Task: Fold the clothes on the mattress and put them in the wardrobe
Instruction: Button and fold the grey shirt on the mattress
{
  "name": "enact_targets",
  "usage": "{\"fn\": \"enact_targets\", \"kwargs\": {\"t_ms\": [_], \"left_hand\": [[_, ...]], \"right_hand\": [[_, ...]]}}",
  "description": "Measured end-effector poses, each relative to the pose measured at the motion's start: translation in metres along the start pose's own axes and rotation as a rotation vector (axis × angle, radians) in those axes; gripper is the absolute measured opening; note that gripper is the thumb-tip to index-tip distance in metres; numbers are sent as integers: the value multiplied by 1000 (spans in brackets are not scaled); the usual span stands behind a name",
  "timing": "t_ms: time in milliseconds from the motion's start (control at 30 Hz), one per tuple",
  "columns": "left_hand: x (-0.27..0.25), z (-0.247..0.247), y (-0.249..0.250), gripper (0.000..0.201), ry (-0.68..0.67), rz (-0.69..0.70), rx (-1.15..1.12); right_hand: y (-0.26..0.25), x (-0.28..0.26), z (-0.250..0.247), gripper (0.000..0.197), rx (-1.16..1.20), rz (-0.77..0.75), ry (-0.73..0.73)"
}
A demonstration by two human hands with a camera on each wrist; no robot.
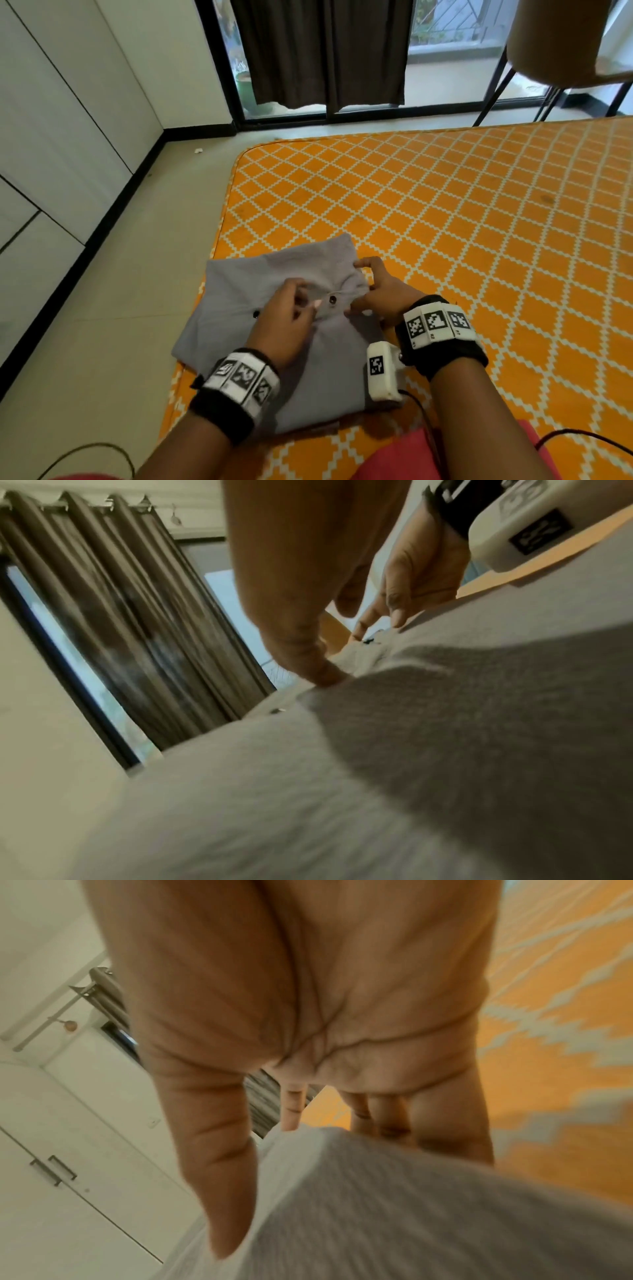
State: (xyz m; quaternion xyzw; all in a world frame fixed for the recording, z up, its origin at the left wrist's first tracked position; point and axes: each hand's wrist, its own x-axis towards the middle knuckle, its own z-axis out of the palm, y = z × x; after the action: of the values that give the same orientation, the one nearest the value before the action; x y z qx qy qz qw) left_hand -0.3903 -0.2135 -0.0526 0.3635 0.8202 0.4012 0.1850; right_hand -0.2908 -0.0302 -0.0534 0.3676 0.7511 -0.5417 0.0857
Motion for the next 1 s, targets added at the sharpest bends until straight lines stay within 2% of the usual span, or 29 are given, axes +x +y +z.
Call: {"fn": "enact_targets", "kwargs": {"t_ms": [67,133,200,267,333,467,533,600,633,667,733,767,833,900,1000], "left_hand": [[-18,-26,-18,29,51,103,113],[-38,-46,-34,52,-11,104,255],[-59,-55,-43,91,-173,40,453],[-73,-51,-48,130,-325,-87,619],[-82,-42,-53,142,-400,-167,686],[-82,-32,-57,135,-385,-183,728],[-78,-33,-59,135,-379,-165,704],[-77,-34,-58,129,-317,-146,607],[-77,-37,-55,121,-268,-145,502],[-77,-39,-52,105,-213,-137,376],[-75,-45,-47,62,-78,-142,22],[-72,-47,-48,47,-24,-146,-186],[-67,-50,-53,33,63,-149,-413],[-64,-55,-55,20,102,-157,-458],[-61,-61,-52,11,117,-207,-564]], "right_hand": [[1,-8,2,88,8,-69,-62],[1,-15,7,90,3,-166,-79],[1,-18,14,83,38,-222,-90],[-1,-18,20,73,67,-238,-97],[-6,-19,25,69,81,-211,-83],[-11,-21,28,69,181,-204,-29],[-16,-22,27,69,233,-223,11],[-30,-29,25,62,281,-241,65],[-38,-33,25,61,264,-252,86],[-47,-35,23,60,216,-263,114],[-71,-40,17,59,64,-298,166],[-85,-41,13,60,-9,-321,183],[-114,-45,2,61,-106,-360,204],[-142,-51,-12,62,-229,-397,237],[-187,-67,-36,65,-457,-429,327]]}}
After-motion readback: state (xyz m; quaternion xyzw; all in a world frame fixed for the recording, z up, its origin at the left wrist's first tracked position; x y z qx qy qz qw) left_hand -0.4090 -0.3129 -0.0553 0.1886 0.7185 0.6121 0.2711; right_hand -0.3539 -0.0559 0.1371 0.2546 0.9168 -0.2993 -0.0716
